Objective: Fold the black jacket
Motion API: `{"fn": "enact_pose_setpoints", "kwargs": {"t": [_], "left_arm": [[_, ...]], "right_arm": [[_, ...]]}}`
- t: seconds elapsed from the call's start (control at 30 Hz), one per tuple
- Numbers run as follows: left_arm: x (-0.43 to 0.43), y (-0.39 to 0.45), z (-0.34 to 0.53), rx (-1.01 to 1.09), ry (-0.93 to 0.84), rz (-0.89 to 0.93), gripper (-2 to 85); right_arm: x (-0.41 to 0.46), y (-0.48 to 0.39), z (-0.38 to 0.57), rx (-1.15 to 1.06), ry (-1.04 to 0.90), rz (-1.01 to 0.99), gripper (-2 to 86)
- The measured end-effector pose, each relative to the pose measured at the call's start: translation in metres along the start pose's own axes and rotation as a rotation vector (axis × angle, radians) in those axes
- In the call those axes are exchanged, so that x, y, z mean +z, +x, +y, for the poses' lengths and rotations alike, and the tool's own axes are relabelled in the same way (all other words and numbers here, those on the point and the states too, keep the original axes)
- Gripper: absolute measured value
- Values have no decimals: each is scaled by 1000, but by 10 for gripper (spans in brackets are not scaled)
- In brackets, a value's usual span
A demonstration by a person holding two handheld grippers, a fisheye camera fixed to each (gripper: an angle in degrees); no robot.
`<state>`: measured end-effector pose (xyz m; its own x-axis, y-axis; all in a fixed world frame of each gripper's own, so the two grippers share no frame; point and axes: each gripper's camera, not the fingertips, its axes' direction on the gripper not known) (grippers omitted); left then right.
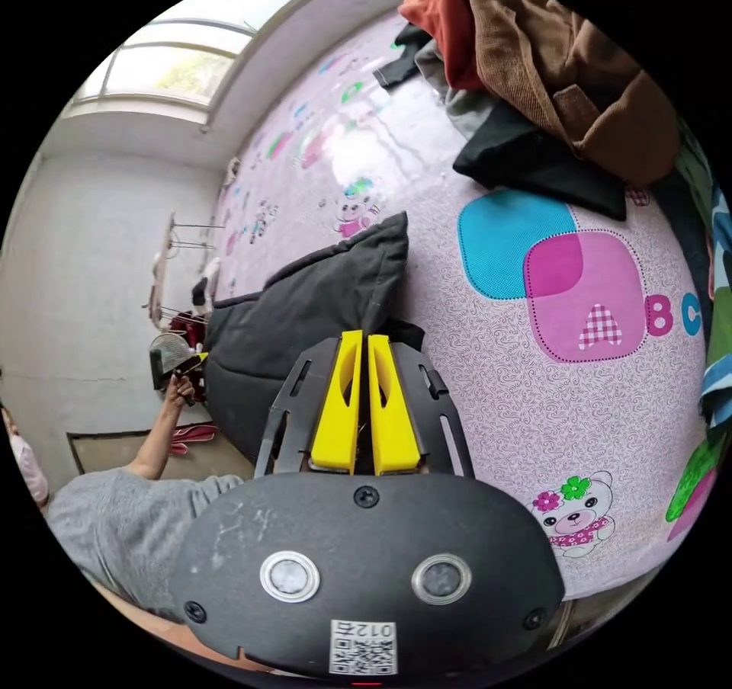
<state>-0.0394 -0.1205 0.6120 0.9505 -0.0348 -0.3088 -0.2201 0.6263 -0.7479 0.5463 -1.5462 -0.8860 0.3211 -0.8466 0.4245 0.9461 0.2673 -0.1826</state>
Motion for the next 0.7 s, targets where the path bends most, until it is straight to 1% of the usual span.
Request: {"fn": "enact_pose_setpoints", "kwargs": {"t": [0.07, 0.2, 0.33, 0.43, 0.53, 0.6, 0.63, 0.7], "left_arm": [[24, -3, -2, -40, -50, -11, 5], [36, -21, 17, -161, 9, 118, 11], [26, -23, 41, -206, 71, 151, 18], [1, -14, 68, -202, 147, 99, 16], [-29, 14, 99, -152, 248, -6, 11], [-43, 55, 122, -83, 313, -120, 8], [-44, 67, 127, -65, 329, -145, 8], [-40, 127, 143, 31, 400, -226, 5]], "right_arm": [[25, -4, 0, 14, -1, 55, -8], [48, -1, 10, 22, -18, 108, -3], [41, 7, 31, 43, 12, 96, 37], [14, -6, 59, 14, 76, 156, 45], [-14, -41, 102, -76, 160, 219, 44], [-20, -72, 134, -148, 200, 243, 42], [-16, -97, 155, -204, 218, 265, 42], [1, -137, 184, -283, 234, 298, 45]]}}
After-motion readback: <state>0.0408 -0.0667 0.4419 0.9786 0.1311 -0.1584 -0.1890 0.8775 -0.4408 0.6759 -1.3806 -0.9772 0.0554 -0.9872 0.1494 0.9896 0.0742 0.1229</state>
